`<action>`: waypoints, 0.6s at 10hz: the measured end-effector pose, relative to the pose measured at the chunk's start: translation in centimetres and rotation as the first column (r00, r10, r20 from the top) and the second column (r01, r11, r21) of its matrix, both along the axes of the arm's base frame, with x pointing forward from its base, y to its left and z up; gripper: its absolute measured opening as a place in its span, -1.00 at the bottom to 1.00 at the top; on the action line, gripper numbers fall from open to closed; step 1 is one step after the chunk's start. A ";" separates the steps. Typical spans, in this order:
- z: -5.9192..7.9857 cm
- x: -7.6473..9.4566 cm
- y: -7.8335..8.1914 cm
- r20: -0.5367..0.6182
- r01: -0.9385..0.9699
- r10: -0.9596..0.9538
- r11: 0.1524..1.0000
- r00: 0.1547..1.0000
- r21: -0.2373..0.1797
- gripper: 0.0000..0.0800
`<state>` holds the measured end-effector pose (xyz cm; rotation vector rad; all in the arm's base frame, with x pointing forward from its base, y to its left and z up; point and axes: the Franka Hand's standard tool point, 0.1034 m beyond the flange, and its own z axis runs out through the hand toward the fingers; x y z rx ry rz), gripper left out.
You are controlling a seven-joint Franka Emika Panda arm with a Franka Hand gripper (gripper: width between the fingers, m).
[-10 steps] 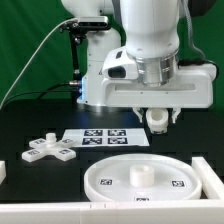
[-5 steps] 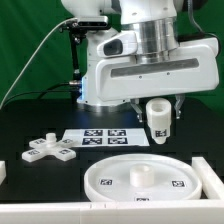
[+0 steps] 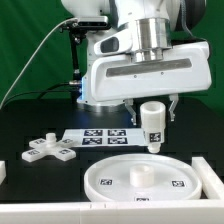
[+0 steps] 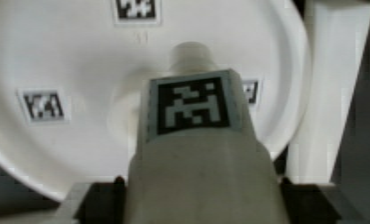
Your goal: Assemble round table
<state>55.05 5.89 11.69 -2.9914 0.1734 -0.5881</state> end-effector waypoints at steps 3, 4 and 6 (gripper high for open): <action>0.2 0.3 0.2 0.192 0.008 -0.003 1.000 0.981 -0.026 0.02; -0.5 -0.1 0.3 0.157 0.005 -0.001 1.000 0.988 -0.024 0.02; -0.4 0.5 -0.6 0.149 -0.057 0.067 0.996 0.987 -0.071 0.02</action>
Offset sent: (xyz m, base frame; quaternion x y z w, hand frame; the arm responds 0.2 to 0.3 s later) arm 0.0000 0.0000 0.0000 0.0000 0.0650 0.0000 0.9979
